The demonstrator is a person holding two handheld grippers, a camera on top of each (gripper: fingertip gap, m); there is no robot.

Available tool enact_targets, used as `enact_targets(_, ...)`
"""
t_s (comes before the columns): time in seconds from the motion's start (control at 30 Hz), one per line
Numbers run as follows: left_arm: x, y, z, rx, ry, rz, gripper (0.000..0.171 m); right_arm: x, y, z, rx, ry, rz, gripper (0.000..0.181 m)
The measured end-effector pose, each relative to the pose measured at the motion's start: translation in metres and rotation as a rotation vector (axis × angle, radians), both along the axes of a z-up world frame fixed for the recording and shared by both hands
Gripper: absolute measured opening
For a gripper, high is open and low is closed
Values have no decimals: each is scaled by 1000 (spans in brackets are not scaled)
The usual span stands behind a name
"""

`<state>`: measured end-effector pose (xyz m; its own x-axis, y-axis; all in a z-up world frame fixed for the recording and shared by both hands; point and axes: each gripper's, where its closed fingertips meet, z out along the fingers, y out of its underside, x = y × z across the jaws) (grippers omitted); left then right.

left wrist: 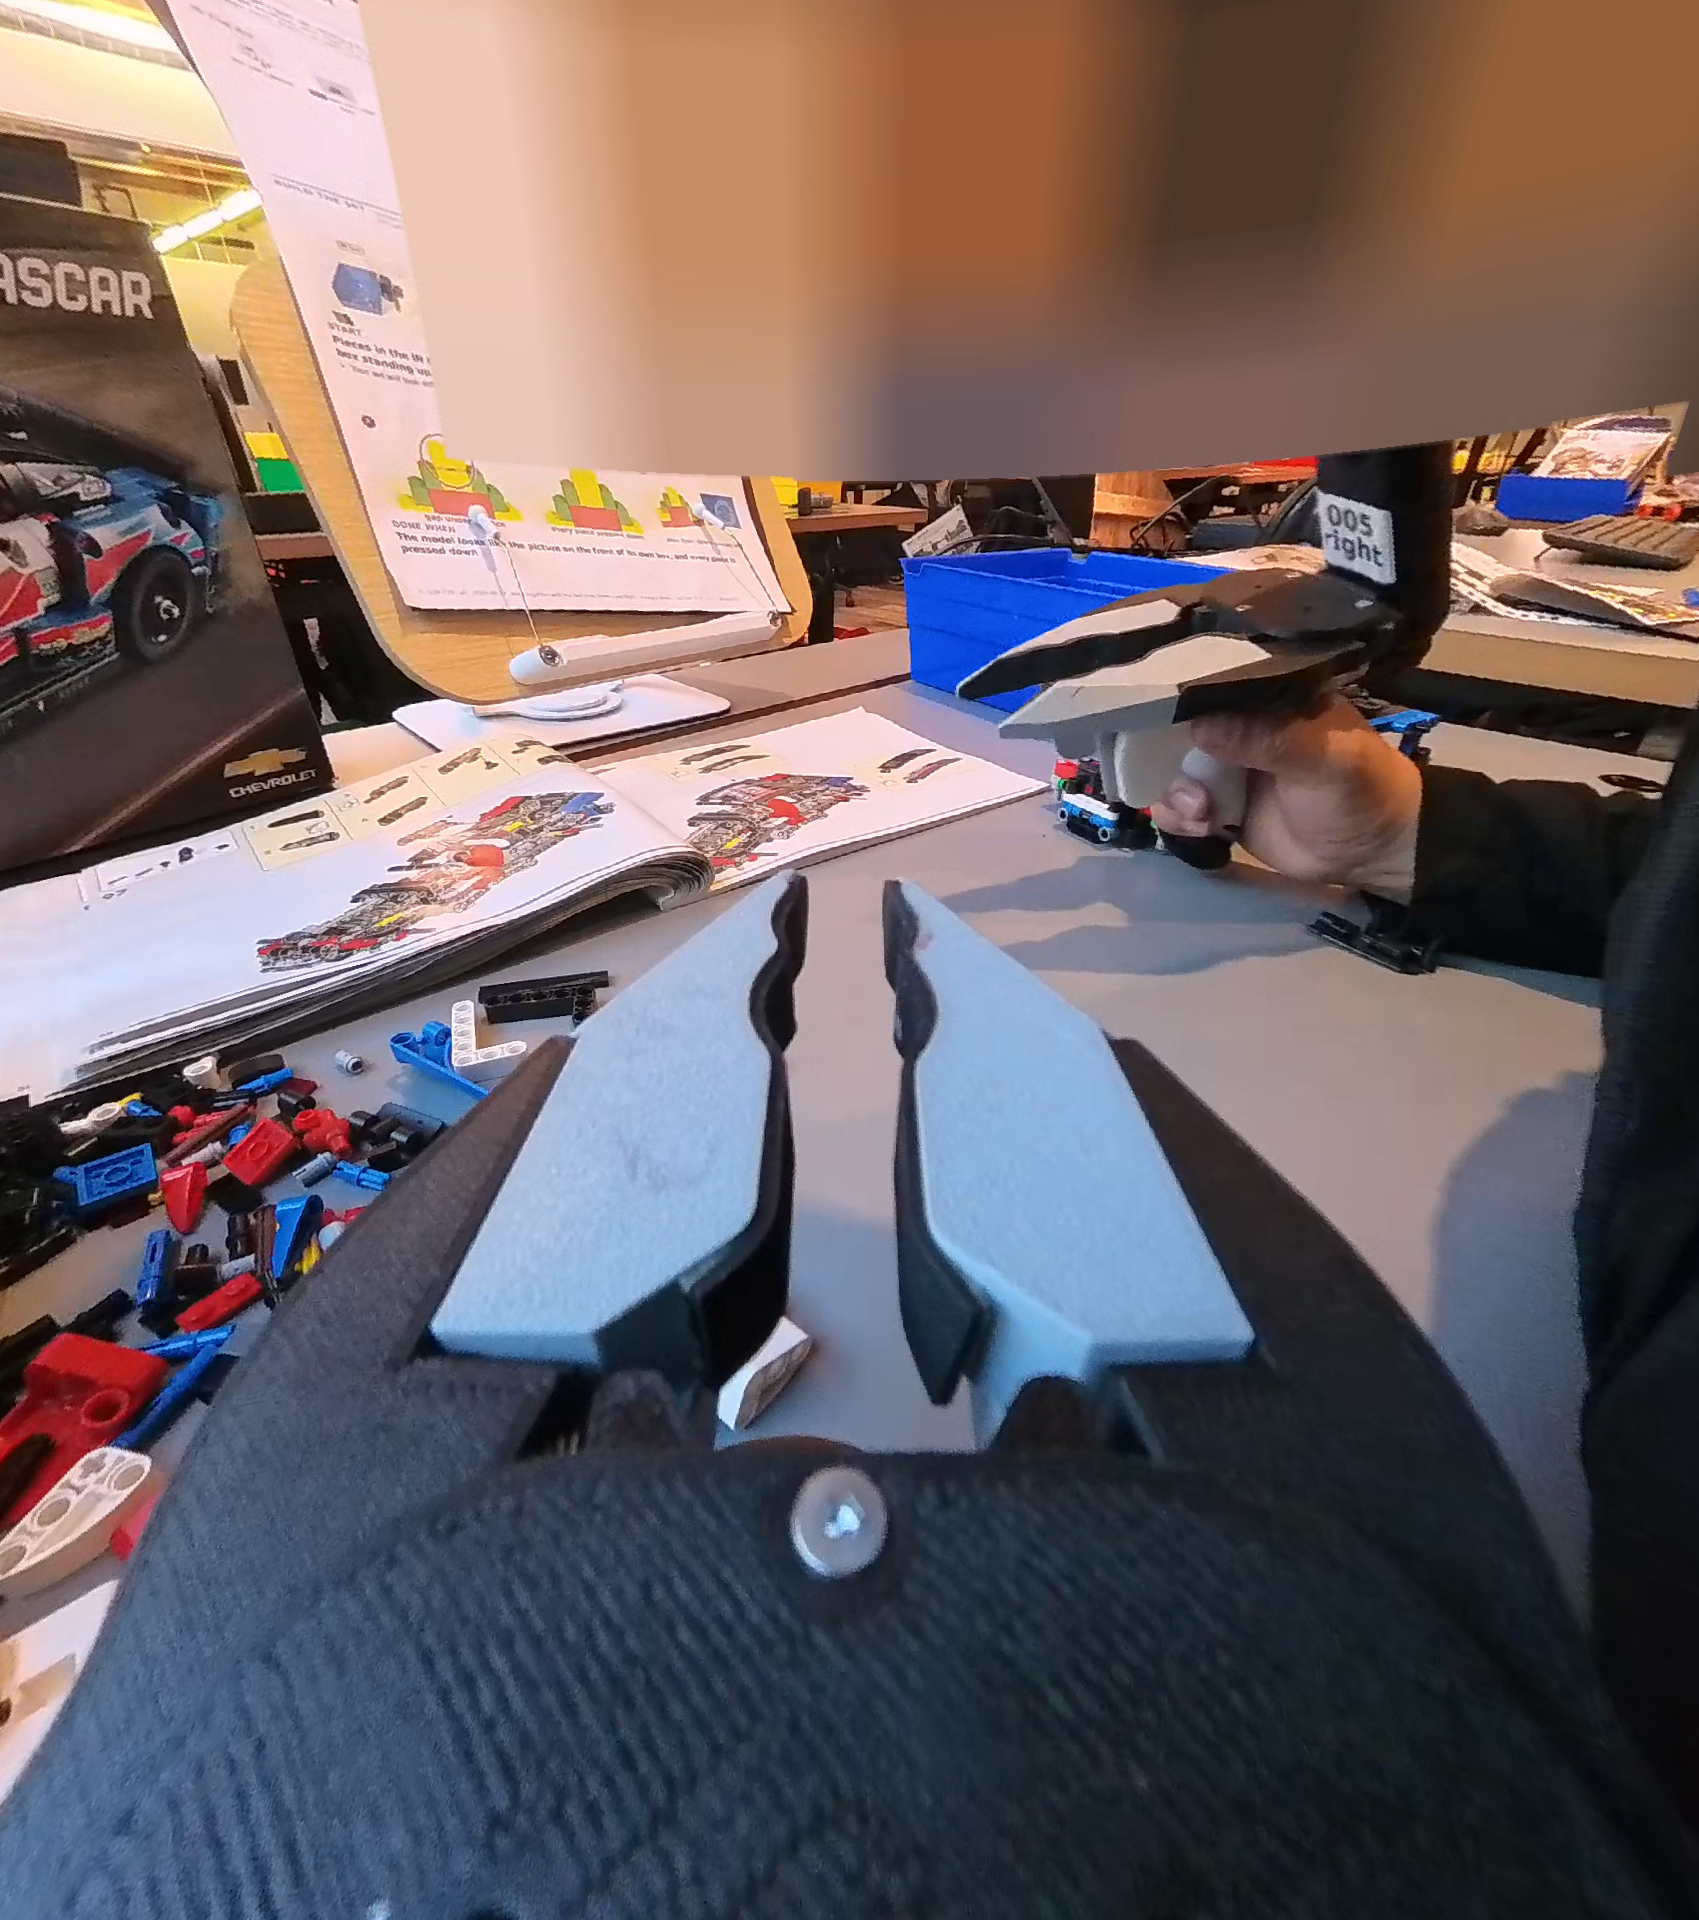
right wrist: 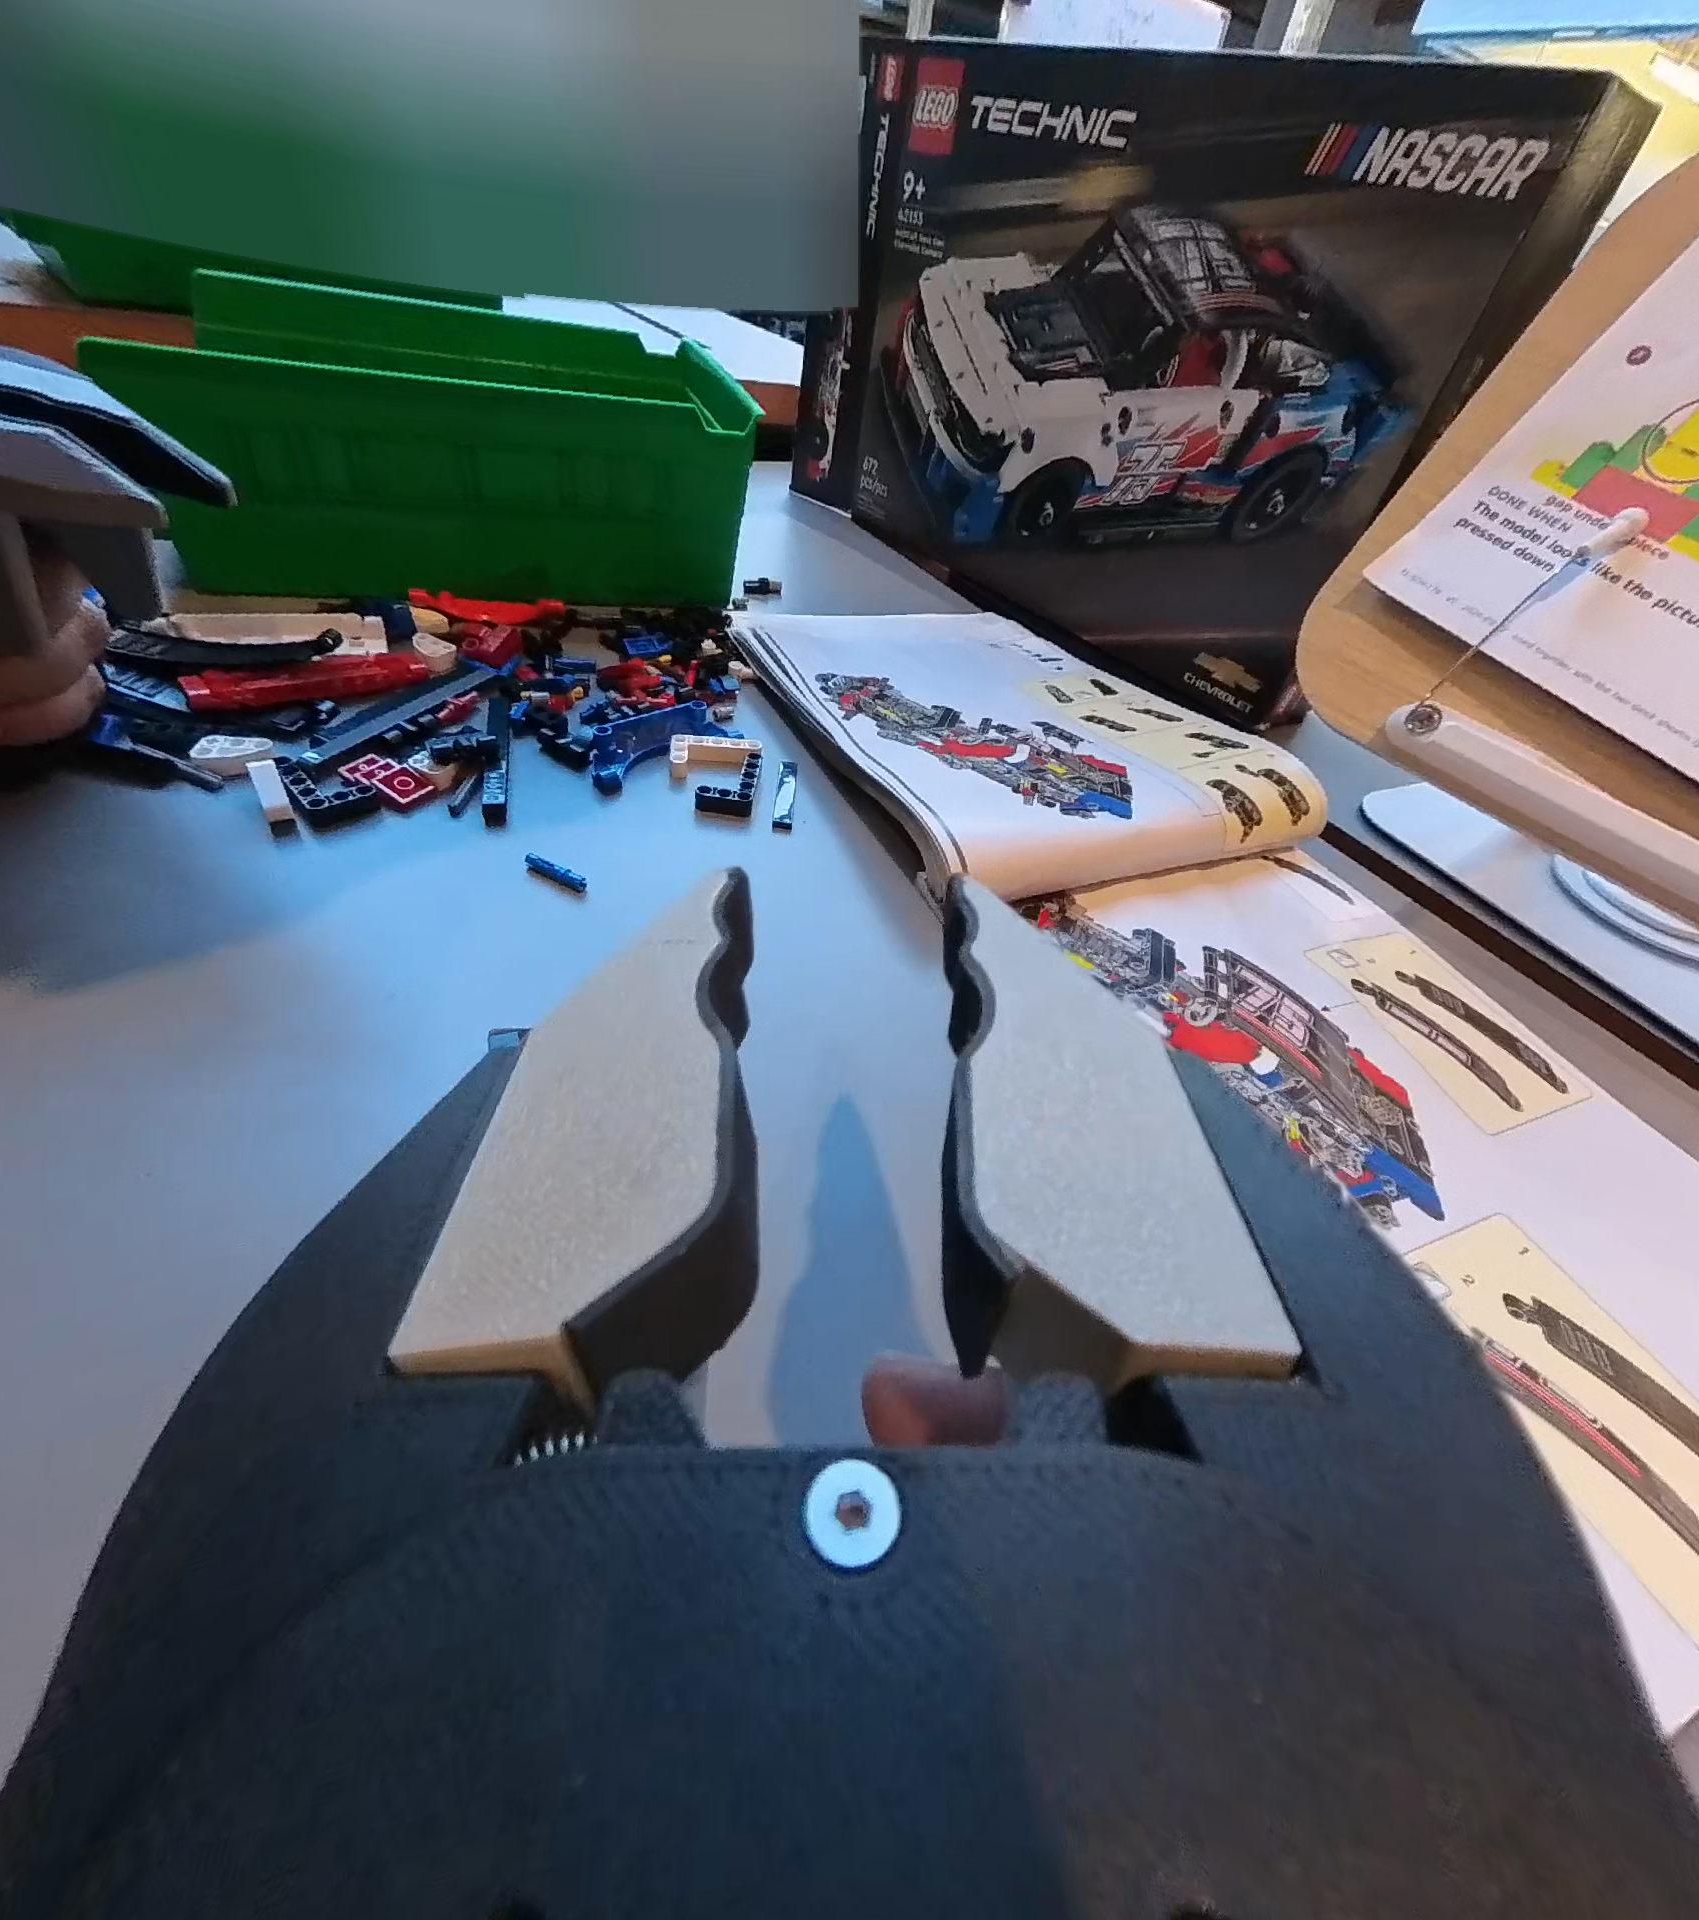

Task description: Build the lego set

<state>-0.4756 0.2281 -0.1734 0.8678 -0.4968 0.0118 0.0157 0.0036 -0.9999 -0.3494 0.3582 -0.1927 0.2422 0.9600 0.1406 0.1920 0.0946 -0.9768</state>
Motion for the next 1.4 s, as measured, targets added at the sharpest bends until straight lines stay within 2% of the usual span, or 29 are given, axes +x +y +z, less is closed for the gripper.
enact_targets(0.17,0,0,0,5,5,-1,11,0,-3,4,19,-4,0,34)
enact_targets(0.2,0,0,1,5,3,0,11,1,-6,12,38,7,-4,34)
enact_targets(0.27,1,0,0,-1,6,-3,11,13,-14,45,99,73,-26,36)
enact_targets(0.4,3,0,-2,0,29,-4,11,91,-9,128,221,231,-220,32)
enact_targets(0.43,4,0,-2,1,30,-4,11,112,-7,140,212,268,-252,30)
enact_targets(0.5,3,0,-1,1,22,-4,11,145,-1,143,162,304,-307,29)
enact_targets(0.6,2,1,-1,-1,14,0,11,152,-3,111,47,272,-317,29)
enact_targets(0.77,4,0,-3,5,47,7,11,115,-14,22,-35,-3,-306,28)
enact_targets(0.9,5,0,-4,2,63,7,11,129,-3,-35,9,-345,-461,25)
enact_targets(1.0,6,1,-5,0,67,10,11,145,-6,-65,-66,-446,-554,38)
enact_targets(1.13,6,1,-5,-3,70,11,11,158,-1,-84,-63,-548,-645,39)
enact_targets(1.3,6,1,-5,2,81,18,11,173,5,-84,-51,-576,-704,33)
enact_targets(1.4,7,1,-5,2,84,13,11,175,-1,-79,-65,-532,-680,35)
